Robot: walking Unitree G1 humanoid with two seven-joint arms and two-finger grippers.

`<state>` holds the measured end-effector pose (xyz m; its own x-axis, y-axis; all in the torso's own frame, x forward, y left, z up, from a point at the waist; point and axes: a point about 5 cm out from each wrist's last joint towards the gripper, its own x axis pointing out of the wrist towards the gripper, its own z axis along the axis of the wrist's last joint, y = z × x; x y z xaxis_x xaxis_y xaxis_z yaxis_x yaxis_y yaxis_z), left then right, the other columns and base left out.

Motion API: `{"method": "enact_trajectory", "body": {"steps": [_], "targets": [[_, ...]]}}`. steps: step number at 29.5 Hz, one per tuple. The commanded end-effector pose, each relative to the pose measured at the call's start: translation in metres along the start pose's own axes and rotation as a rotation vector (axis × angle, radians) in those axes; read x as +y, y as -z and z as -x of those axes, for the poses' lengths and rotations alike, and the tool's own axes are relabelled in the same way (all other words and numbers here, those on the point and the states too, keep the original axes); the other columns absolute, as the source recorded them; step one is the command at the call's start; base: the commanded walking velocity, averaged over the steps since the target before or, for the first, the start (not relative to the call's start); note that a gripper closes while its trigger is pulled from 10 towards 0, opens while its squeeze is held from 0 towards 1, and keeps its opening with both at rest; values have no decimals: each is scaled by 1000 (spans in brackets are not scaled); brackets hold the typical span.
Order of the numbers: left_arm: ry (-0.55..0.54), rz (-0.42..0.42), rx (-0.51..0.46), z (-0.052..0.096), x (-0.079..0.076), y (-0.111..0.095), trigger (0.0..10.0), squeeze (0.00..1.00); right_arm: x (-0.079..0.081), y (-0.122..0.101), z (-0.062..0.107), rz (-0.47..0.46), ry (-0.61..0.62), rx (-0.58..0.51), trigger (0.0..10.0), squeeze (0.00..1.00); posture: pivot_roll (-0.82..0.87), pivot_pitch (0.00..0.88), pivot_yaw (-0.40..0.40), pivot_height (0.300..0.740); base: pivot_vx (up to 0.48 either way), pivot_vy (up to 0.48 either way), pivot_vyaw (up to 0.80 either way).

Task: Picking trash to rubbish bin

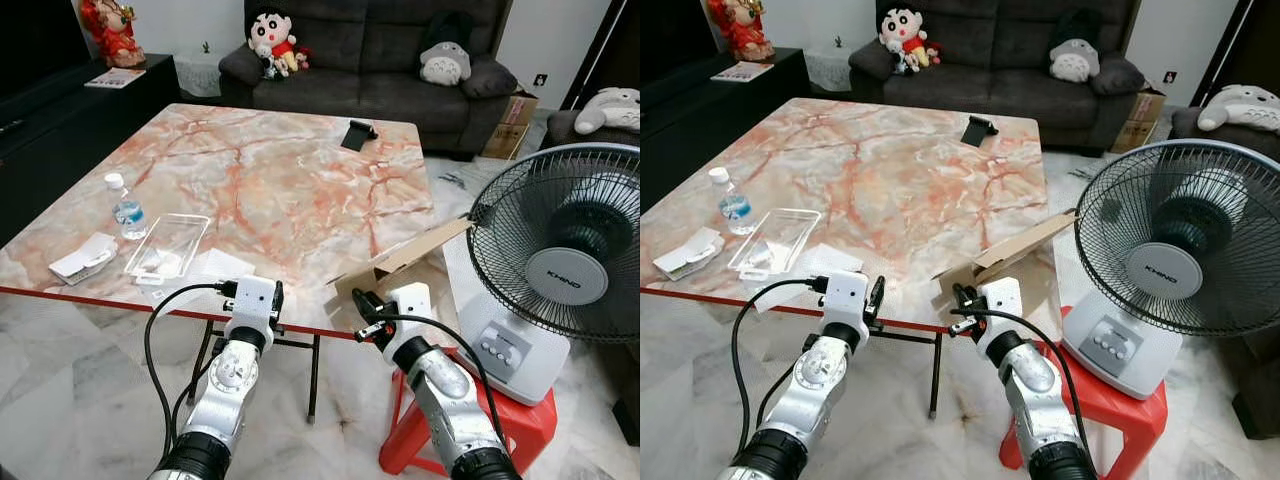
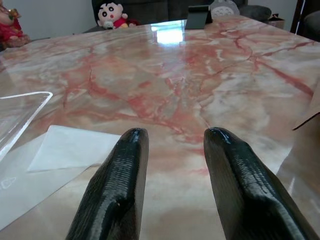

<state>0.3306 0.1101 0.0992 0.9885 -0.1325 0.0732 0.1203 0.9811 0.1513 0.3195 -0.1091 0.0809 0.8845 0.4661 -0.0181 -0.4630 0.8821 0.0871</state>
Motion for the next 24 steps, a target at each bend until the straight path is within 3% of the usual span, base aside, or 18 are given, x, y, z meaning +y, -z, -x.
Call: {"method": "enact_trajectory", "body": {"steps": [1,9,24], "targets": [[11,-10,-9,-1,-4,-1,10000,0,-5,-1,2,9,41,-17,10000,0,-47,0,-38,740,0,0,0],[13,-6,-13,-1,-5,-1,10000,0,-7,-5,1,4,74,-55,10000,0,-47,0,-39,740,0,0,0],[23,2,-19,-1,-8,-1,10000,0,-3,0,1,8,67,-43,10000,0,-49,0,-40,740,-319,0,0]]}}
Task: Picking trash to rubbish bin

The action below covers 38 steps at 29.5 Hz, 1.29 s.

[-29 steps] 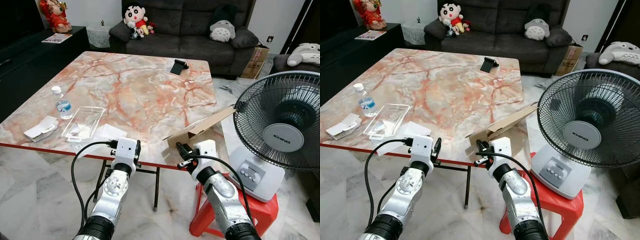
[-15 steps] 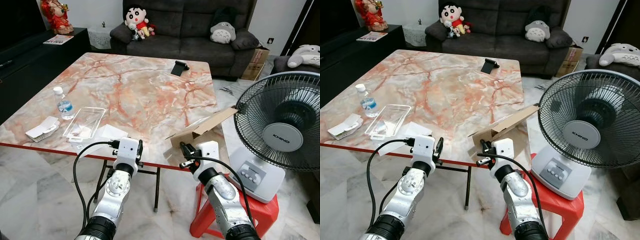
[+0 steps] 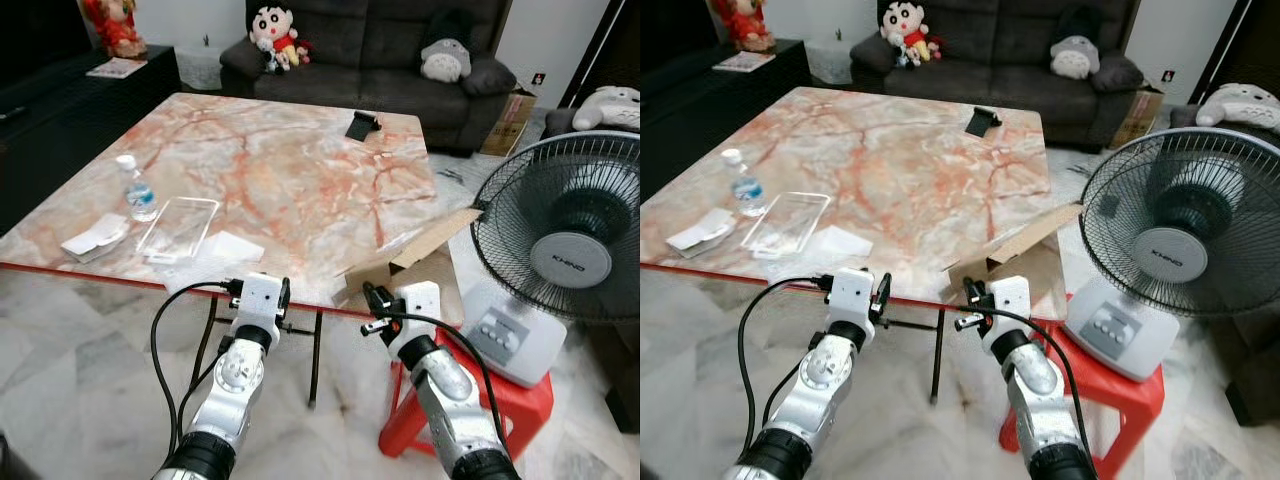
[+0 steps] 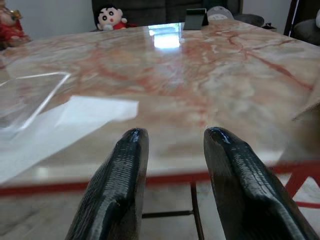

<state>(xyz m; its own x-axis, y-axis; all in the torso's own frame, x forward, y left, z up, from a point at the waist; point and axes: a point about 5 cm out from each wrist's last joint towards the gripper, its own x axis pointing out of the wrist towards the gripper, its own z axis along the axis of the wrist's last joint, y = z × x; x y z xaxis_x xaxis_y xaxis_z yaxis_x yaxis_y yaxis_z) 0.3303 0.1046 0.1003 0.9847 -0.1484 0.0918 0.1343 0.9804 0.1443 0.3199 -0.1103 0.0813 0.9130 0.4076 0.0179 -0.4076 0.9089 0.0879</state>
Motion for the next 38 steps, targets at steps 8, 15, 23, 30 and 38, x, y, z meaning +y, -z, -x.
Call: {"method": "enact_trajectory", "body": {"steps": [8,15,23,30,38], "targets": [[7,-5,3,-1,-2,1,10000,0,-3,0,1,8,9,-2,10000,0,-51,0,-41,740,-363,0,0],[2,-4,8,0,-2,2,10000,0,-8,0,3,3,29,-3,10000,0,-55,0,-43,740,-356,0,0],[-9,-12,98,3,4,19,10000,0,-39,10,10,-73,172,89,10000,0,-59,0,-56,740,-212,0,0],[-26,14,354,29,16,69,10000,0,-101,43,56,-173,489,307,10000,0,-77,10,-59,740,0,0,0],[-103,17,696,88,35,129,10000,0,-108,97,122,-234,673,609,10000,0,-77,25,-64,740,0,0,0]]}}
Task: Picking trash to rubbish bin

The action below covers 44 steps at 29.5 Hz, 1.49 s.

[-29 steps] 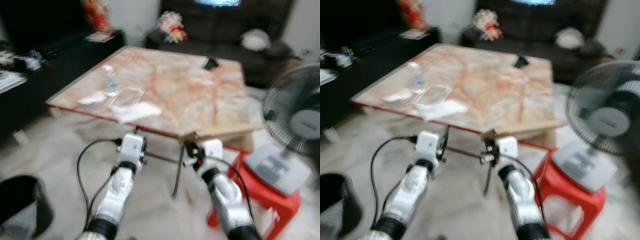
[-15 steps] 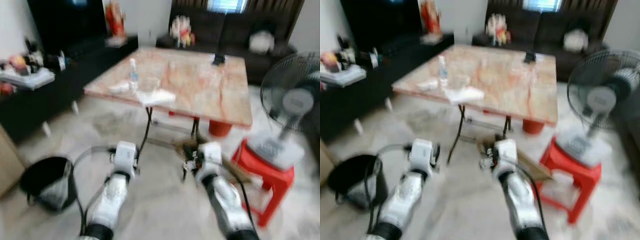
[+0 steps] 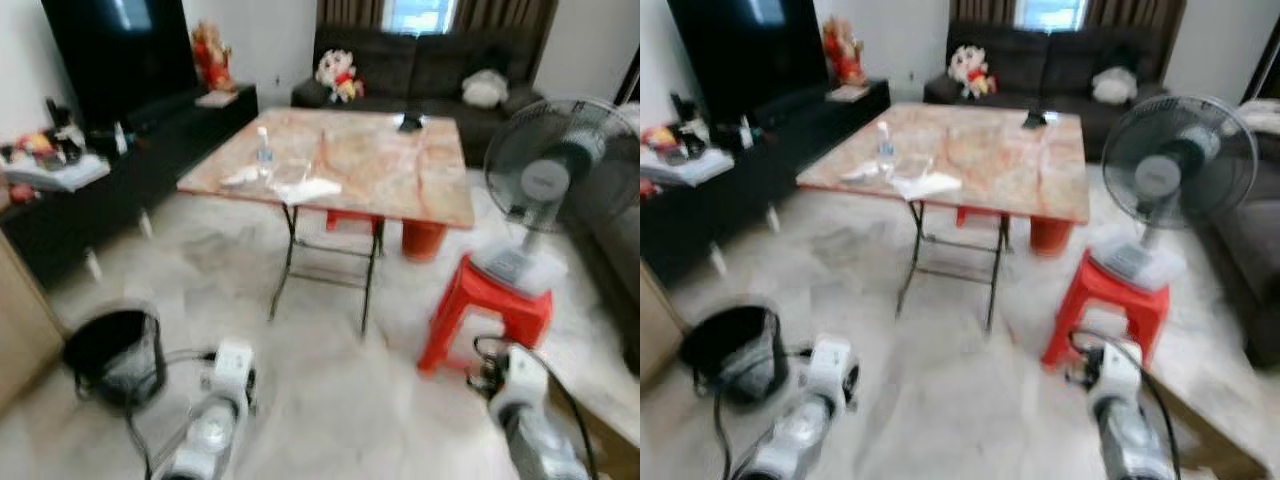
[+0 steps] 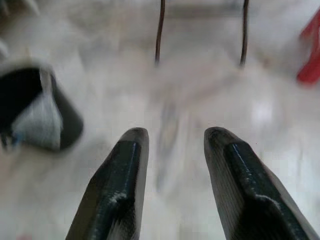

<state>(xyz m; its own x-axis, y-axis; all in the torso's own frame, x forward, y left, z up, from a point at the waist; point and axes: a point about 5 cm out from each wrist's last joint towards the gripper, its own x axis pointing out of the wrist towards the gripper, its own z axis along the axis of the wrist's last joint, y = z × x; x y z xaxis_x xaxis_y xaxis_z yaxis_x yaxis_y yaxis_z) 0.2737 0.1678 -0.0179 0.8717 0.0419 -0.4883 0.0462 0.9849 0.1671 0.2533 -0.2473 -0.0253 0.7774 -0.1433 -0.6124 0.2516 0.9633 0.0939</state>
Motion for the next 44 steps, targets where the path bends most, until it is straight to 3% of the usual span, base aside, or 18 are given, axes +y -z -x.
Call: {"method": "enact_trajectory", "body": {"steps": [1,5,7,14,23,34,37,44], "targets": [[-3,19,127,9,0,30,10000,0,-5,17,4,-26,30,64,10000,0,-76,31,-64,740,0,0,0],[2,23,185,16,0,47,10000,0,-6,35,8,-26,26,126,10000,0,-77,34,-65,740,0,0,0],[2,35,251,25,-2,66,10000,0,-6,60,16,-17,21,205,10000,0,-71,39,-68,740,0,0,0],[-6,23,376,43,-6,97,10000,0,-8,81,25,-44,49,262,10000,0,-67,42,-69,740,0,0,0],[-37,51,414,50,-3,107,10000,0,-8,80,24,14,38,274,10000,0,-62,44,-72,740,0,0,0],[-37,49,402,48,-3,105,10000,0,1,83,24,48,-1,288,10000,0,-51,47,-63,740,0,0,0],[-43,47,408,48,-3,105,10000,0,4,87,25,123,-21,300,10000,0,-45,42,-61,740,0,0,800],[-45,41,418,50,-2,108,10000,0,1,90,27,94,0,318,10000,0,-45,39,-58,740,0,0,800]]}}
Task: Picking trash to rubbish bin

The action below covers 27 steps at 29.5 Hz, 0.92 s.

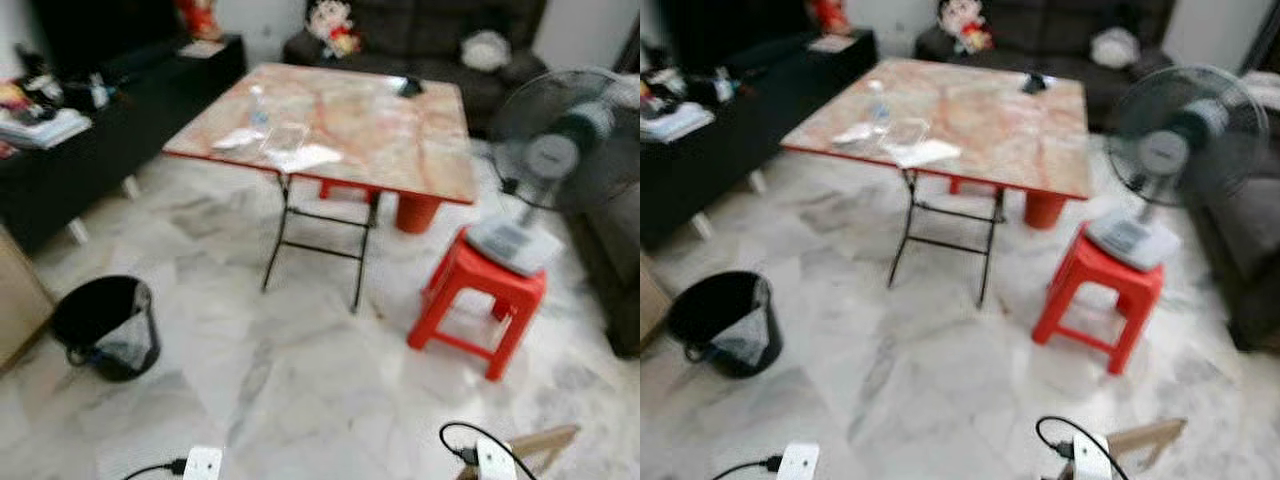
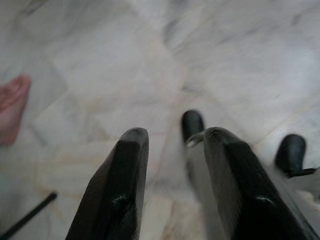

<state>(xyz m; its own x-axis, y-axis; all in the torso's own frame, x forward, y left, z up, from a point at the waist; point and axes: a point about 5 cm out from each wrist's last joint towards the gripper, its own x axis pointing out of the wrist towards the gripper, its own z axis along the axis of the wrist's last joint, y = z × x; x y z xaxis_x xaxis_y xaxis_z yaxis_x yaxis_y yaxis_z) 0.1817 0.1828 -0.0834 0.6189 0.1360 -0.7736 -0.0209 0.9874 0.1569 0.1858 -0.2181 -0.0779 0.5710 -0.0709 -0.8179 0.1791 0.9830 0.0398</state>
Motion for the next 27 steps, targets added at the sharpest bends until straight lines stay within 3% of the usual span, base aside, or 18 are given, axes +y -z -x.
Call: {"method": "enact_trajectory", "body": {"steps": [1,7,10,19,27], "targets": [[-3,-11,25,1,-2,5,10000,0,-4,4,1,0,12,17,10000,0,-45,39,-58,740,0,0,800],[-6,-20,32,1,-1,7,10000,0,-4,6,1,-20,5,22,10000,0,-46,25,-54,740,0,0,138],[-11,-22,38,1,0,8,10000,0,-4,4,1,31,2,7,10000,0,-46,19,-54,740,240,0,800],[-15,-28,47,2,1,10,10000,0,-5,7,2,0,8,17,10000,0,-42,6,-55,740,280,0,800],[-16,-29,53,2,1,12,10000,0,-5,7,2,9,8,14,10000,0,-43,0,-58,740,309,0,0]]}}
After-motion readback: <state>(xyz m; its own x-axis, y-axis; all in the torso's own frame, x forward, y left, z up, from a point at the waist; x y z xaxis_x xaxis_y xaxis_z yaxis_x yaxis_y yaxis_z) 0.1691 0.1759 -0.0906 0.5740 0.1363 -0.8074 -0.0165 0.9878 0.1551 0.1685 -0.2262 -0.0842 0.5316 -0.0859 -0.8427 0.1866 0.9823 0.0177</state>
